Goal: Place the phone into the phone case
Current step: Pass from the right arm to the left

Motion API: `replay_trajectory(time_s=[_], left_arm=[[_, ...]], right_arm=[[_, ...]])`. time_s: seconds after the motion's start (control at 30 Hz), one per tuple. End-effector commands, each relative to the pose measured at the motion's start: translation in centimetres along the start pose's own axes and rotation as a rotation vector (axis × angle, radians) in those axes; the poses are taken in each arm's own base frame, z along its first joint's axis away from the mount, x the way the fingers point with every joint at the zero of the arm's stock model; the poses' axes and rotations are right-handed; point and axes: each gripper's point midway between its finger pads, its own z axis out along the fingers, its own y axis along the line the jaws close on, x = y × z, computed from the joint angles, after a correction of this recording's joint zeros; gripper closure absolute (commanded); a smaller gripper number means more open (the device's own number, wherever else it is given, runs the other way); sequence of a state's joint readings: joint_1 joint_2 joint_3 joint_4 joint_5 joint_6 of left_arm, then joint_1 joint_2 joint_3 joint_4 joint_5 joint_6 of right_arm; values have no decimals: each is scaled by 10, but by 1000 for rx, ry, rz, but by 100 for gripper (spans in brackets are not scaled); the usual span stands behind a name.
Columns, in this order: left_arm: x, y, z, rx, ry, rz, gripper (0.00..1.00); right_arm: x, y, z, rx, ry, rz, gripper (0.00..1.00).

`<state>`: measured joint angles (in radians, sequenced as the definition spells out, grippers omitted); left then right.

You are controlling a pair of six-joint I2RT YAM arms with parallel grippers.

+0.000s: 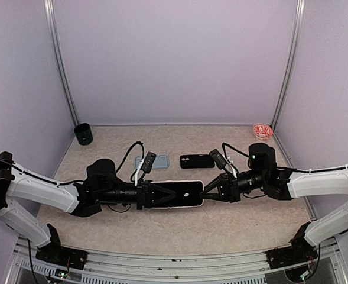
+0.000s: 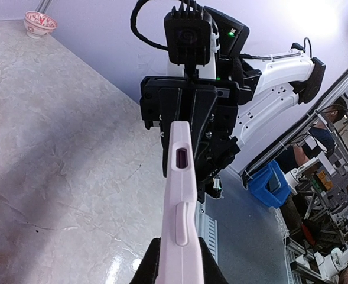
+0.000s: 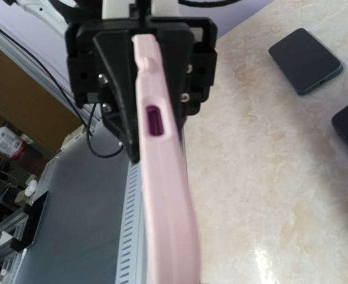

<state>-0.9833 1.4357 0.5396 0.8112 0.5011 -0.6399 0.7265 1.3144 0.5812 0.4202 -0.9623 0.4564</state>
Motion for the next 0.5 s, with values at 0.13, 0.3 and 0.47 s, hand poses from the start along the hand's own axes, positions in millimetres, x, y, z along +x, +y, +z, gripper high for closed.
replay_trajectory(time_s=[0.13,0.3,0.47], left_arm=[[-13,-19,8,62,-9,48,95],[-13,-19,7,60,-4,54,97],[-9,-18,7,54,14,63,98]], right_arm=[[-24,0,-2,63,-45,-63,100],[-26,3,-3,64,-44,-77,83],[-27,5,-6,71,-48,-93,60]])
